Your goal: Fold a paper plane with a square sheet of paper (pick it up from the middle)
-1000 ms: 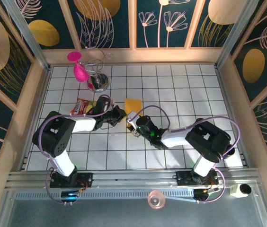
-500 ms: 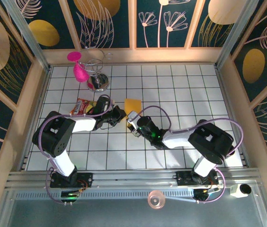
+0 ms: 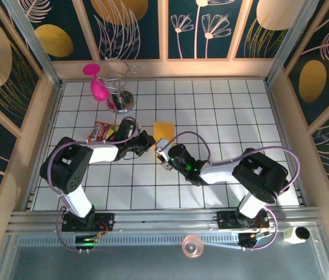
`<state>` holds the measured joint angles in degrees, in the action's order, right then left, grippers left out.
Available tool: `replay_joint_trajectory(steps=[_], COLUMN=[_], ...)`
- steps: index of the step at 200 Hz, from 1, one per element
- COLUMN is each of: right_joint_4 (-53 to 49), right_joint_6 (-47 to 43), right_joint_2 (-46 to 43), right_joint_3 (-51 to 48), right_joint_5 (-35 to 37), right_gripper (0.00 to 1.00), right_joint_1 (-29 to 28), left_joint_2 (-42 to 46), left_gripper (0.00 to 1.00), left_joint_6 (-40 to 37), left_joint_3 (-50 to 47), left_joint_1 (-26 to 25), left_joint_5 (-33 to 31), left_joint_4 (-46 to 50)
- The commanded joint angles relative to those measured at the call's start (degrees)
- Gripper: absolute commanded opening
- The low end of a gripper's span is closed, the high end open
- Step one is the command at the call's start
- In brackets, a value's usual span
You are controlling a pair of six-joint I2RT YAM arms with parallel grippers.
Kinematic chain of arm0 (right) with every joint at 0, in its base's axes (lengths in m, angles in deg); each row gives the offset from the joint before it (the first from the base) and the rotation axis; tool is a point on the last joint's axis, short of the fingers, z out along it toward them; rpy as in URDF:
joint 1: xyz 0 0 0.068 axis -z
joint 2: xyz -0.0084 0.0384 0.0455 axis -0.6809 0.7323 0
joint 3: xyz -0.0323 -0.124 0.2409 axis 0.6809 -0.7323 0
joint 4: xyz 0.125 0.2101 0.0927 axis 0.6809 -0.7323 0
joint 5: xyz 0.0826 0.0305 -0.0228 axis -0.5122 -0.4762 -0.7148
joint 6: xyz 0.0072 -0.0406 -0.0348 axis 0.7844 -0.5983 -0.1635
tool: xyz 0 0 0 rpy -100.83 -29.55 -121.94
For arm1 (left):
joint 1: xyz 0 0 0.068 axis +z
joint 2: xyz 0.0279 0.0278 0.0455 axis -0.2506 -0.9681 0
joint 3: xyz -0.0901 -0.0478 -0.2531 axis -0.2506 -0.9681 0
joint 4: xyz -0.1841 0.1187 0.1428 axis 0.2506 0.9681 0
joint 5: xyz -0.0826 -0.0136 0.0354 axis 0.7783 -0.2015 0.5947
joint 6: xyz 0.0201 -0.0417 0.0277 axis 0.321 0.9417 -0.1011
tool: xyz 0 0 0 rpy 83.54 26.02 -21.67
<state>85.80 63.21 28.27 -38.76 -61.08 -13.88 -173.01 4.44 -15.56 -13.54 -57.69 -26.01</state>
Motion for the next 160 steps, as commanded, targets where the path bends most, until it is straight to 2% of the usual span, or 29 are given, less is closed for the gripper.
replay_joint_trajectory(steps=[1,54,81,99,115,131,160], right_joint_4=[0.43,1.07,0.15,-2.79,-4.94,-6.82,-8.64], right_joint_6=[-0.50,-0.73,-1.12,-1.03,-0.17,1.38,5.47], right_joint_2=[1.50,2.23,2.12,1.74,1.39,0.77,-0.32], right_joint_3=[1.64,2.30,2.39,2.74,2.86,3.02,2.93], right_joint_5=[0.95,1.21,-1.51,-6.10,-9.61,-13.44,-21.99], right_gripper=[0.28,0.22,0.10,0.03,0.00,0.00,0.00], right_joint_1=[-0.62,-0.60,-0.55,-0.32,0.07,0.85,3.23], left_joint_2=[0.76,0.95,1.05,3.31,5.08,6.84,8.84], left_gripper=[0.00,0.00,0.00,0.13,0.23,0.29,0.31], left_joint_6=[-0.97,-0.90,-1.03,-1.42,-2.26,-3.39,-6.55], left_joint_3=[1.09,0.93,0.92,0.60,-0.07,-0.57,0.55], left_joint_1=[0.30,0.35,0.41,0.87,1.82,2.80,3.00], left_joint_5=[0.46,0.66,0.29,-1.51,-4.18,-6.71,-8.59], left_joint_4=[1.02,0.97,1.31,2.13,3.63,4.81,6.31])
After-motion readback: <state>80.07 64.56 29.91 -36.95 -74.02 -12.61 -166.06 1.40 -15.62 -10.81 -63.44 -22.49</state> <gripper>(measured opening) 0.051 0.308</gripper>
